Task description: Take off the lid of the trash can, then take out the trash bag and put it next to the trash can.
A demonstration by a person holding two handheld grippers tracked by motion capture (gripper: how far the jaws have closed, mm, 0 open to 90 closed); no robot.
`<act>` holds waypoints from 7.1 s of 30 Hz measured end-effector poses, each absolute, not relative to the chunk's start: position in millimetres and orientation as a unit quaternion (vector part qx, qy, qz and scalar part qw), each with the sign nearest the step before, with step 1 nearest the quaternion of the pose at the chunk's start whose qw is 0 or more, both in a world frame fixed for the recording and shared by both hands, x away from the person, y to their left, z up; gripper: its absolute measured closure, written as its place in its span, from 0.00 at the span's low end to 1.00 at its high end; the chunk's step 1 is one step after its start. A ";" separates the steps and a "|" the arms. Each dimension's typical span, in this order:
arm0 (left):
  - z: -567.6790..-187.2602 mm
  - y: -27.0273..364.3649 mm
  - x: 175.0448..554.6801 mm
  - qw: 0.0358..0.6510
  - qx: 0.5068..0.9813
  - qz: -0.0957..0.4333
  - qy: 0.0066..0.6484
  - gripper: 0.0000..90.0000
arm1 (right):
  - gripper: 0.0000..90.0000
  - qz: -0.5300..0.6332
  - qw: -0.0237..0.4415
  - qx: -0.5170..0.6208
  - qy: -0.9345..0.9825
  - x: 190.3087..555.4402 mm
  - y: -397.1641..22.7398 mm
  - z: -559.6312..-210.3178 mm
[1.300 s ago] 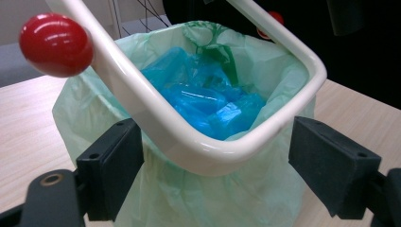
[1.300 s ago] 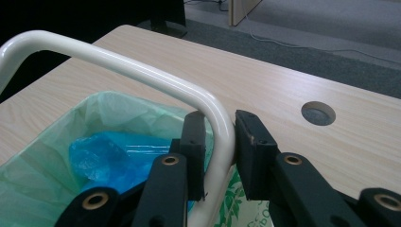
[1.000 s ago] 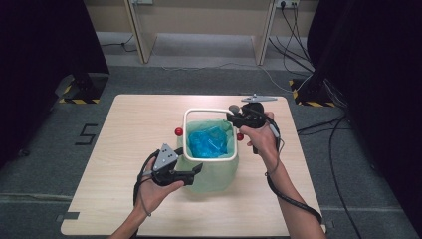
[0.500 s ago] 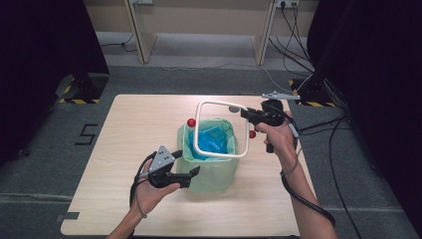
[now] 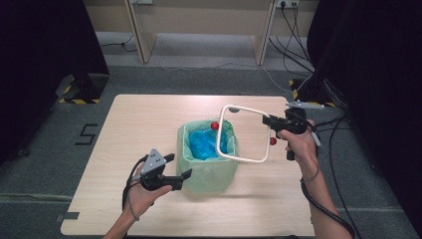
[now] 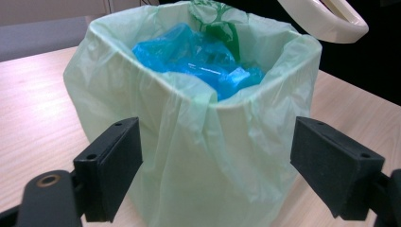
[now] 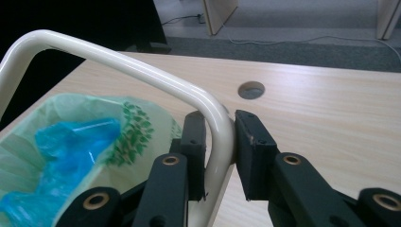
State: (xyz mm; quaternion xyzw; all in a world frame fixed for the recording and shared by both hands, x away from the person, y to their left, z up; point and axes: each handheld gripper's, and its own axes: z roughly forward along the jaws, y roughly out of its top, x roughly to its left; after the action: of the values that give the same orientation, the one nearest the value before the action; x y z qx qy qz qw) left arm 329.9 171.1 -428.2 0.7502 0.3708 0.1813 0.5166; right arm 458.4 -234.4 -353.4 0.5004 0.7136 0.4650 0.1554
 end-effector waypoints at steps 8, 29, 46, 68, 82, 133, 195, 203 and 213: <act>-439.9 183.3 325.0 0.510 0.749 0.180 0.383 0.18 | 0.83 0.456 0.155 0.522 0.704 451.1 -262.8 -371.4; -451.0 190.6 323.8 0.515 0.745 0.172 0.388 0.17 | 0.83 0.440 0.159 0.564 0.681 438.9 -310.7 -405.6; -458.4 194.2 320.8 0.511 0.750 0.157 0.390 0.17 | 0.83 0.403 0.175 0.595 0.673 435.6 -313.3 -462.8; -474.3 201.1 320.6 0.503 0.749 0.150 0.405 0.17 | 0.83 0.325 0.208 0.602 0.699 439.4 -308.6 -493.0; -488.0 206.2 319.0 0.497 0.751 0.138 0.412 0.17 | 0.66 0.292 0.226 0.605 0.705 439.7 -298.7 -499.4; -482.5 181.5 320.4 0.528 0.750 0.120 0.380 0.17 | 0.17 0.428 0.182 0.563 0.683 425.5 -249.0 -452.3; -434.1 164.1 323.2 0.516 0.771 0.208 0.309 1.00 | 0.94 0.395 0.164 0.410 0.806 494.1 -114.2 -388.4; -423.4 168.2 322.3 0.537 0.758 0.205 0.308 1.00 | 0.99 0.409 0.176 0.407 0.798 491.8 -116.6 -377.7; -411.4 174.0 323.7 0.550 0.746 0.211 0.310 1.00 | 1.00 0.459 0.144 0.408 0.776 490.3 -118.8 -365.1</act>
State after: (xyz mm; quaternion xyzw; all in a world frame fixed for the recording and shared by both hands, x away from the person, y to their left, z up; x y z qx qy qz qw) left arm 323.7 174.0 -411.4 0.7463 0.3104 0.2106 0.5499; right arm 490.3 -118.8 -365.1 0.4079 0.7760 0.4590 0.1443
